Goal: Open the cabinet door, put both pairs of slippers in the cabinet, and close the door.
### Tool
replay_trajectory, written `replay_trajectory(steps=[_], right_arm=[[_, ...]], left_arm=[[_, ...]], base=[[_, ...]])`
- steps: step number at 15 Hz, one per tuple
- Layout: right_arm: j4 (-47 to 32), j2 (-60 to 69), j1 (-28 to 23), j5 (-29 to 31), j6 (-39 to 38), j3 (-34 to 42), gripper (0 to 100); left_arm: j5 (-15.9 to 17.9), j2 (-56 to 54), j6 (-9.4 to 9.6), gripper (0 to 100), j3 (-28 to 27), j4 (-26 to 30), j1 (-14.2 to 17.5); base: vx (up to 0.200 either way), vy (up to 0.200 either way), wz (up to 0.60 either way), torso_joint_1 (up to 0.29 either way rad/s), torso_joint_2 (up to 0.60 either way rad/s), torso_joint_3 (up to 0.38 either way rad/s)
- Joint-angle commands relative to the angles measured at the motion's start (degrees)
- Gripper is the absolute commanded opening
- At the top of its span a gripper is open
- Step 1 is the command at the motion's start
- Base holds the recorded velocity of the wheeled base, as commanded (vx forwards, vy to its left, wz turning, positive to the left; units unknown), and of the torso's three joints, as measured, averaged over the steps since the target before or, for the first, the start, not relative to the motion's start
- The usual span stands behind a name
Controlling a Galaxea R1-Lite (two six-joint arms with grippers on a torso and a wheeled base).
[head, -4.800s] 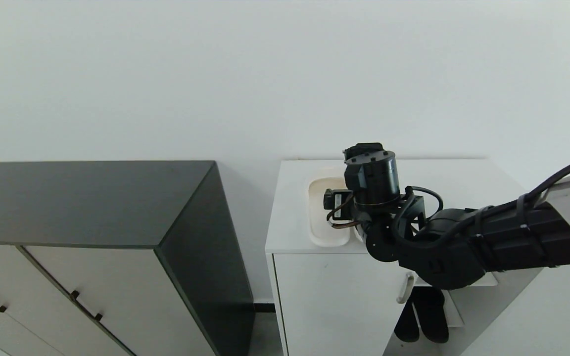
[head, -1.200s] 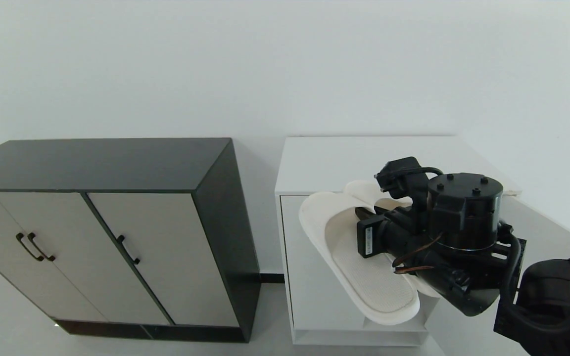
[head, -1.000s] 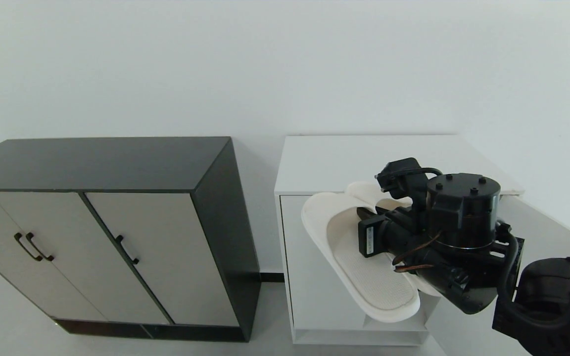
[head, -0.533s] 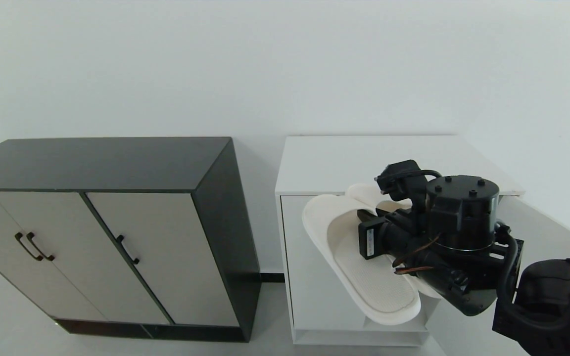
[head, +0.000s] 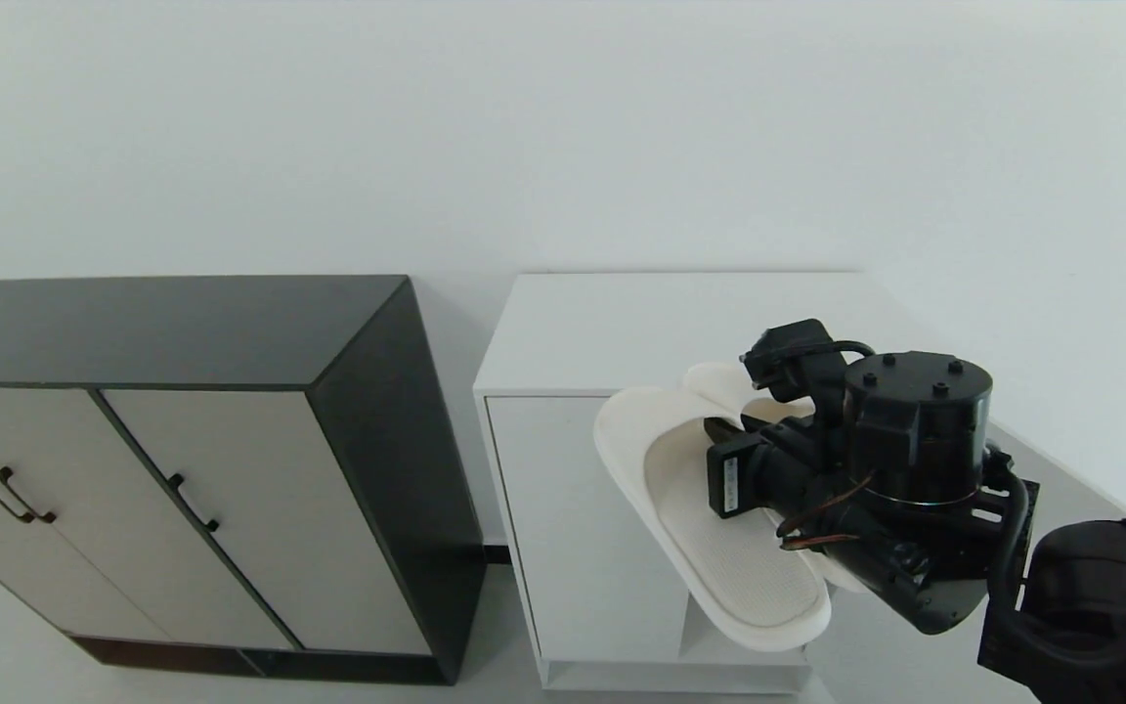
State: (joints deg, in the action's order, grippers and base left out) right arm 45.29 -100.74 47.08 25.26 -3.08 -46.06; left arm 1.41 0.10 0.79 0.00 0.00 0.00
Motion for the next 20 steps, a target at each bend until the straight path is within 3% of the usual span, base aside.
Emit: replay_trajectory(steps=[1,8,20], right_arm=[[0.06,0.02,0.12,-0.03,0.01,0.44,0],[1.03,0.37,0.12,-0.21,-0.08,1.5,0],[6.13,0.99,0.38,-0.21,3.44,5.63,0]], left_arm=[[-0.01,-0.01,0.0,0,0.0,0.0,0.0],[-0.01,-0.01,0.0,0,0.0,0.0,0.0],[0.08,-0.01,0.0,0,0.0,0.0,0.0]], base=[[0.0,-0.2,0.0,-0.007,0.0,0.002],[0.0,-0.2,0.0,0.0,0.0,0.001],[0.0,0.0,0.0,0.0,0.0,0.0]])
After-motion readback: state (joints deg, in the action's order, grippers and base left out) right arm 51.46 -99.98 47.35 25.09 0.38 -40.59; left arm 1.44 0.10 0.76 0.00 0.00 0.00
